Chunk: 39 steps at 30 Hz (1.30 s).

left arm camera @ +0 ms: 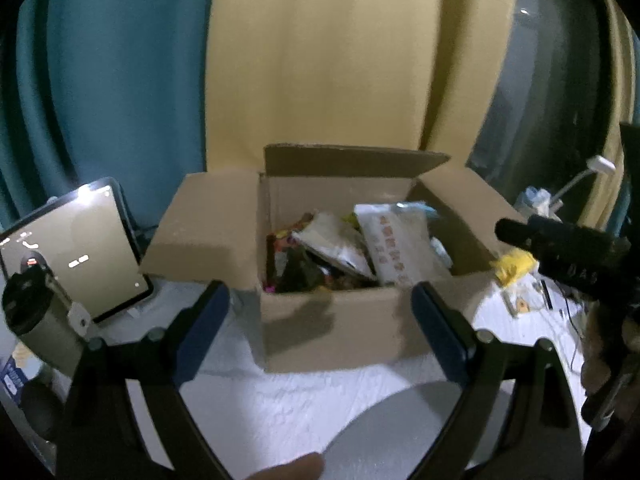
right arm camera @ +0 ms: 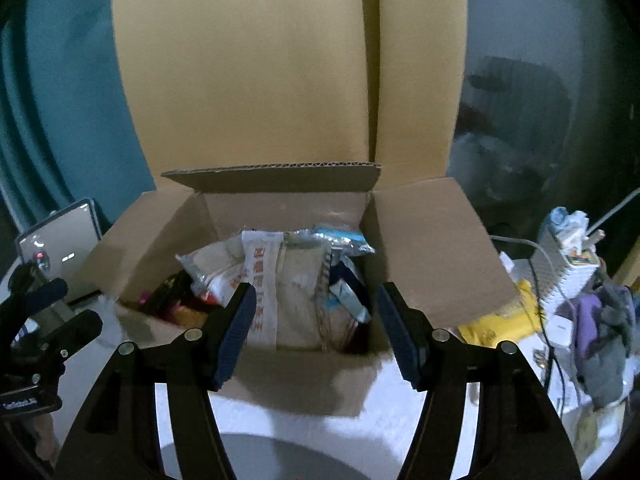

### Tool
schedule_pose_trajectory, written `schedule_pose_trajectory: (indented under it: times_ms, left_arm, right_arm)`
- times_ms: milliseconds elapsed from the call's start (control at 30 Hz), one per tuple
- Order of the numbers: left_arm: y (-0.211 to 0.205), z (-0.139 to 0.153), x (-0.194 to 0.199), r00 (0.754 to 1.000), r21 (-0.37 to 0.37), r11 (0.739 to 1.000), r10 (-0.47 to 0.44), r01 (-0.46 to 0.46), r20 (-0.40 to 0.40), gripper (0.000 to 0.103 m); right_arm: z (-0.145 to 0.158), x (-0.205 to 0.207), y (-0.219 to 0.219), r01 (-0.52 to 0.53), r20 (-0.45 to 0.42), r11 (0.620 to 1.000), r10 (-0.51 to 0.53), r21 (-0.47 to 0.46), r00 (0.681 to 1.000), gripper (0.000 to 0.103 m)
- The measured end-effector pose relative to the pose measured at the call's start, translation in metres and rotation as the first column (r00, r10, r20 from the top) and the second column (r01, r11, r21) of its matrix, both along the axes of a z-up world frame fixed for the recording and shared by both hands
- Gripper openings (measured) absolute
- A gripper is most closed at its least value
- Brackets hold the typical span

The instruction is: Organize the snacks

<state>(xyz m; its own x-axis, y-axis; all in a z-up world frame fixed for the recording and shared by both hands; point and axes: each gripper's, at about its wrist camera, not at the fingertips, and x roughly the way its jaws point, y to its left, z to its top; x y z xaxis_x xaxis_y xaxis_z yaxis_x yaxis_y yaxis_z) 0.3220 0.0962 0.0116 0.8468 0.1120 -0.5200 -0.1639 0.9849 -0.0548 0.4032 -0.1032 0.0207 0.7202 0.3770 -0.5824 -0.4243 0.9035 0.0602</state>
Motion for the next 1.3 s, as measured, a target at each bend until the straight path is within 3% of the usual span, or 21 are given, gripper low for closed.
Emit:
schedule_pose_trajectory:
  times_ms: [467, 867, 1067, 1300]
  left_arm:
    - [-0.061, 0.002, -0.1, 0.99, 0.086, 0.995, -0.066, 0.055, 0.128, 0.093]
    - [-0.102, 0.029, -0.186, 0.95, 0.088, 0.988, -0.145, 0.126, 0.275, 0.093]
    - [-0.121, 0.037, -0.219, 0.935, 0.143, 0.986, -0.128, 0.084, 0.332, 0.093]
    - [-0.13, 0.039, -0.237, 0.926, 0.126, 0.987, -0.142, 0.104, 0.349, 0.093]
  right_arm:
    - [0.017, -0.107, -0.047, 0.01, 0.112, 0.999, -0.013, 0.03, 0.994, 0.066]
    - [0.048, -0.207, -0.085, 0.036, 0.27, 0.994, -0.062, 0.1, 0.961, 0.067]
    - [0.052, -0.249, -0.104, 0.033, 0.323, 0.992, -0.072, 0.126, 0.943, 0.068]
    - [0.046, -0.282, -0.12, 0.002, 0.381, 0.989, -0.059, 0.149, 0.923, 0.071]
